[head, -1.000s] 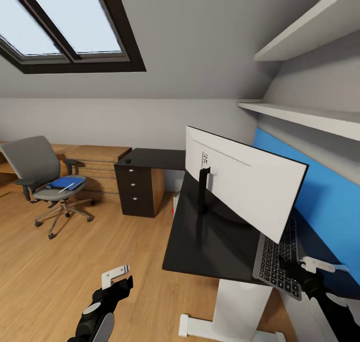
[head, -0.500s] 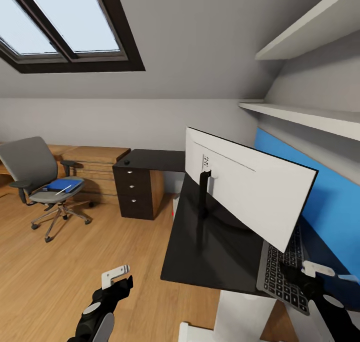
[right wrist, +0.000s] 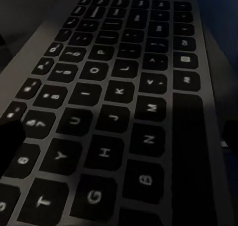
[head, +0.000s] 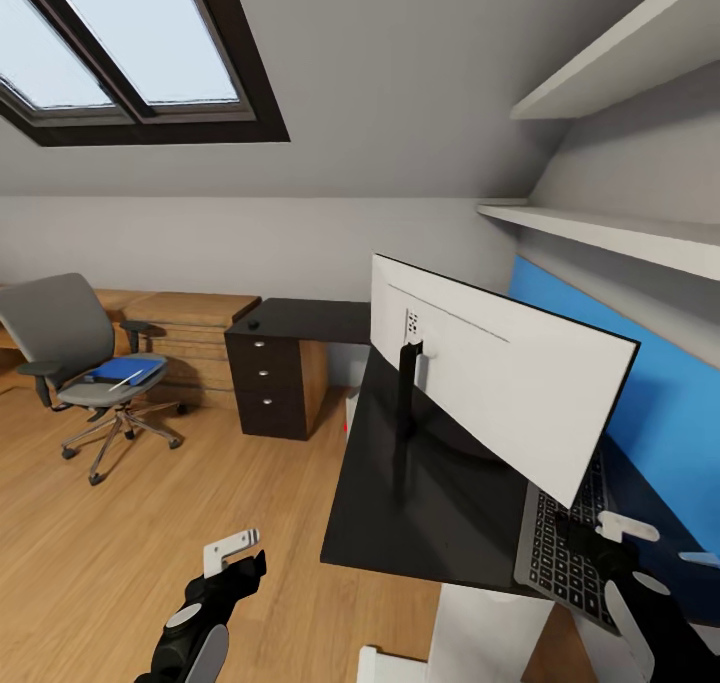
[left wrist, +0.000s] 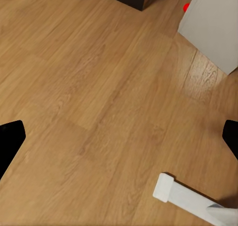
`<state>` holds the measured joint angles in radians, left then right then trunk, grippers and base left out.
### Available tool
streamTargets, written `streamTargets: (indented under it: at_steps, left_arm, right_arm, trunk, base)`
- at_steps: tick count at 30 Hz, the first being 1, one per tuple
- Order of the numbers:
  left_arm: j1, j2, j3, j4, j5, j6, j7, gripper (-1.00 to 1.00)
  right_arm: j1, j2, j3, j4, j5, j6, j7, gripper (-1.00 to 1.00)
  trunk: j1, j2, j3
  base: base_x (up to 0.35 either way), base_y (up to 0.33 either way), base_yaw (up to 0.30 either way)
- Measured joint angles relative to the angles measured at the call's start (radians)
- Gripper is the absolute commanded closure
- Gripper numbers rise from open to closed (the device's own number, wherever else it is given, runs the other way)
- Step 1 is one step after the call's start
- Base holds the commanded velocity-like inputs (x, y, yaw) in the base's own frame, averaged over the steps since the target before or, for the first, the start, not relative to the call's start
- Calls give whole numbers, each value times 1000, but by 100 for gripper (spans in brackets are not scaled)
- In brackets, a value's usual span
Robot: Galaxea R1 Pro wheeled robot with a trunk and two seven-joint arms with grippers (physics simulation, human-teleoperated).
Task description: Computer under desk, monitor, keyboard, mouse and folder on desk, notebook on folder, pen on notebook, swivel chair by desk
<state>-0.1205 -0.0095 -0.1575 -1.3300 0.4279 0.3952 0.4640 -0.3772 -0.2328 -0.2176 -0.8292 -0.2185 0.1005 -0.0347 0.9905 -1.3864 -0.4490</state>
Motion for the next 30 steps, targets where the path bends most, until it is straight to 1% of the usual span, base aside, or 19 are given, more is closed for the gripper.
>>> streamTargets:
  at_steps: [8, 14, 18, 20, 23, 26, 30]
  left_arm:
    - [0, 0, 0, 0, 0, 0, 0, -100]
    - [0, -1, -1, 0, 0, -1, 0, -100]
    - [0, -2, -2, -1, 0, -1, 0, -100]
    - [0, -2, -6, -1, 0, -1, 0, -100]
    - [0, -2, -23, -1, 0, -1, 1, -100]
    - [0, -1, -34, -2, 0, -2, 1, -100]
    - [0, 0, -40, -2, 0, -2, 1, -100]
  right_arm:
    - [-14, 0, -1, 27, 21, -15, 0, -100]
    - [-17, 0, -1, 39, 30, -18, 0, -100]
    - [-29, 0, -1, 67, 32, -26, 0, -100]
    - [-40, 0, -1, 83, 32, -34, 0, -100]
    - [-60, 0, 0, 121, 35, -53, 0, -100]
    - [-76, 0, -1, 151, 48, -69, -1, -100]
    - [-83, 1, -1, 163, 66, -78, -1, -100]
  trunk:
    - [0, 0, 0]
    - [0, 0, 0]
    - [0, 0, 0]
    - [0, 0, 0]
    - [0, 0, 0]
    - [0, 0, 0]
    - [0, 0, 0]
  base:
    - [0, 0, 0]
    - [0, 0, 0]
    - [0, 0, 0]
    - [0, 0, 0]
    - [0, 0, 0]
    - [0, 0, 0]
    - [0, 0, 0]
